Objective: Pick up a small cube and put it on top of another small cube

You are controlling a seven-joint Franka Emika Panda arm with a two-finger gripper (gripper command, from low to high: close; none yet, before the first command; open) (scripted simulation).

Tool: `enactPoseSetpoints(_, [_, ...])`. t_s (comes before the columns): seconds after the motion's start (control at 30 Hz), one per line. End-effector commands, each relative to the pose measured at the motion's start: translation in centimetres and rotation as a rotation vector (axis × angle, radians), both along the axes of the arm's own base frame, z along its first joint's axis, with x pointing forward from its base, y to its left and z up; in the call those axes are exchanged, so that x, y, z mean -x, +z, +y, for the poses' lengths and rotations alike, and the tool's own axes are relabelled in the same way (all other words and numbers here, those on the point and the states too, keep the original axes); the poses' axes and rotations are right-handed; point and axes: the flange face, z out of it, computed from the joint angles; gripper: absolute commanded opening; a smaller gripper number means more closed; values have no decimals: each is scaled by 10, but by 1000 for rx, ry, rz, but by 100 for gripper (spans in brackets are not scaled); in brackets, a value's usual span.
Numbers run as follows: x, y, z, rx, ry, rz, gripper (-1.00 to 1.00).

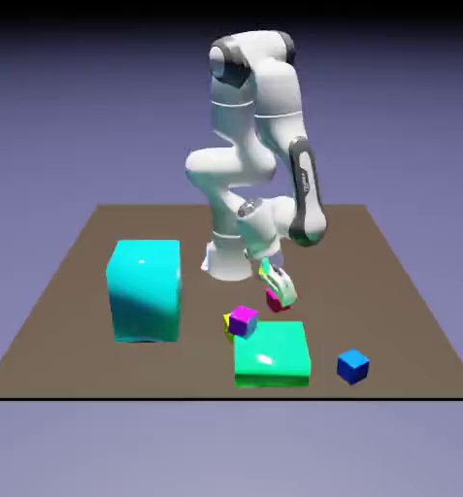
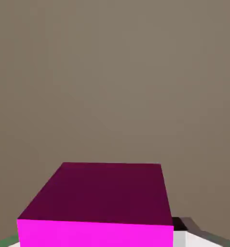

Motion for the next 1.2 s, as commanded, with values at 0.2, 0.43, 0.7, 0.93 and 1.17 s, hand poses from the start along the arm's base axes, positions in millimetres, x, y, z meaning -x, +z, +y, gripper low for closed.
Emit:
enactPoseSetpoints(0.2, [-5,29,5,-45,22,-35,-100])
enactPoseSetpoints(0.43, [0,38,-8,34,29,-13,-100])
enactPoseSetpoints(0.7, [-9,43,-25,142,-5,71,-100])
enactPoseSetpoints(0.93, [-69,85,-19,96,-26,81,-100])
enactPoseSetpoints(1.17, [-128,125,-53,110,-87,77,-100])
